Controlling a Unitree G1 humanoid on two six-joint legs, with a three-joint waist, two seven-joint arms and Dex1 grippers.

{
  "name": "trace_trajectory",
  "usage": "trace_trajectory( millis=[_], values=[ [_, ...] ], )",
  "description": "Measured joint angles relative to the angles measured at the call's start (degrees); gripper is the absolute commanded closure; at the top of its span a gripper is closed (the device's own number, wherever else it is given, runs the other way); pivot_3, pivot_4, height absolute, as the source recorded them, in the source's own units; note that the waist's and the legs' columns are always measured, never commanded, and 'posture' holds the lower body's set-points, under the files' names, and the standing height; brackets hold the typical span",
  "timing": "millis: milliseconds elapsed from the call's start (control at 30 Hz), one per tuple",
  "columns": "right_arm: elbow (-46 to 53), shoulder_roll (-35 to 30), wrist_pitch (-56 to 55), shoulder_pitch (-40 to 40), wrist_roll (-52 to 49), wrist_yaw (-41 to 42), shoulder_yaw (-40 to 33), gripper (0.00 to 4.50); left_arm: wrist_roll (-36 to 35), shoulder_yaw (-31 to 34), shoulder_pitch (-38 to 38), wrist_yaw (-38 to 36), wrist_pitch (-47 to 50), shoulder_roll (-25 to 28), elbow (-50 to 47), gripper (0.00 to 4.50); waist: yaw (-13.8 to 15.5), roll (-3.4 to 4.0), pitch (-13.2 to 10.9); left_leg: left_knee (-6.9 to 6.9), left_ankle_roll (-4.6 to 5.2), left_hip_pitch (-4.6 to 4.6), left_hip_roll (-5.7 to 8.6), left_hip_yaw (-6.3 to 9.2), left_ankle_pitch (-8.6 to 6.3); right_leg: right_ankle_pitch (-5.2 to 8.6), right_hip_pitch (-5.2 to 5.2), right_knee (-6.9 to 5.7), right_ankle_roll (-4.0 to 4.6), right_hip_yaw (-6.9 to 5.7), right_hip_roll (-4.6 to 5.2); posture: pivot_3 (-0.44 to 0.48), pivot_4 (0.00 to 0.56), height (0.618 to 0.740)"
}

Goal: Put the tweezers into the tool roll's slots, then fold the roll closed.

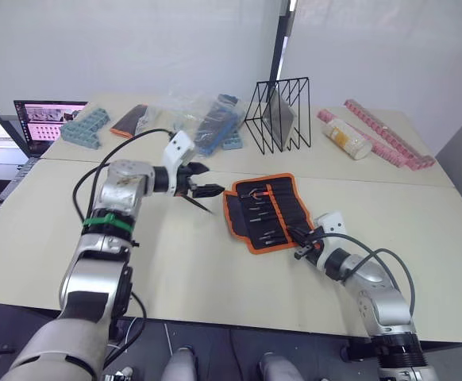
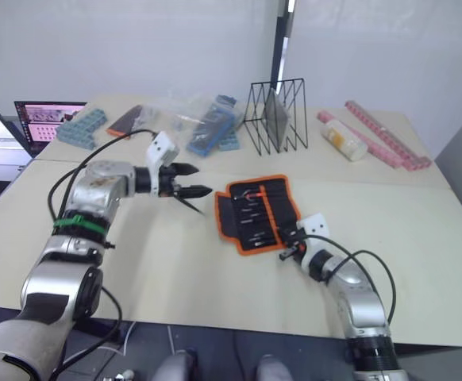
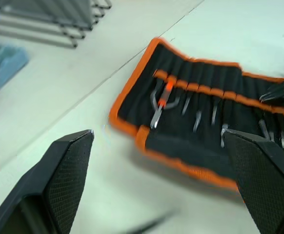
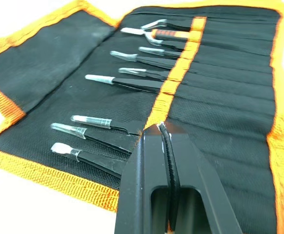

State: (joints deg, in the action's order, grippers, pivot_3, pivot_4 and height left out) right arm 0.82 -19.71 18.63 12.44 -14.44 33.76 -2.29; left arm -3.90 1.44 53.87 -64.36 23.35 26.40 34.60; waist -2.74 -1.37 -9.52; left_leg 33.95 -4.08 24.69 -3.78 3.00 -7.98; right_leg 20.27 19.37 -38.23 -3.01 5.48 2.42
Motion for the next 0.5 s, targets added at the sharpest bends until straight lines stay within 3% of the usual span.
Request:
trace_trajectory(
  millis=[233,500],
  values=[
    [-0.88,0.21,0.08,1.01,-0.34,1.23,1.19,4.5,-4.69,7.16,-13.9,7.29,8.79,7.34,-15.77,0.04,0.29,0.02,-0.01,0.0,0.0,-0.03,-0.03,0.0,0.0,0.0,0.0,-0.01,0.0,0.0,0.01,0.0,0.15,0.734],
    [-3.28,-0.48,-0.31,2.9,-0.38,2.49,1.26,4.5,-10.3,13.43,-29.65,15.04,18.15,8.3,-33.0,0.04,0.45,0.02,-0.01,0.0,-0.01,-0.03,-0.06,-0.01,0.0,0.0,0.01,0.0,0.01,-0.01,0.01,0.0,0.15,0.734]
  ],
)
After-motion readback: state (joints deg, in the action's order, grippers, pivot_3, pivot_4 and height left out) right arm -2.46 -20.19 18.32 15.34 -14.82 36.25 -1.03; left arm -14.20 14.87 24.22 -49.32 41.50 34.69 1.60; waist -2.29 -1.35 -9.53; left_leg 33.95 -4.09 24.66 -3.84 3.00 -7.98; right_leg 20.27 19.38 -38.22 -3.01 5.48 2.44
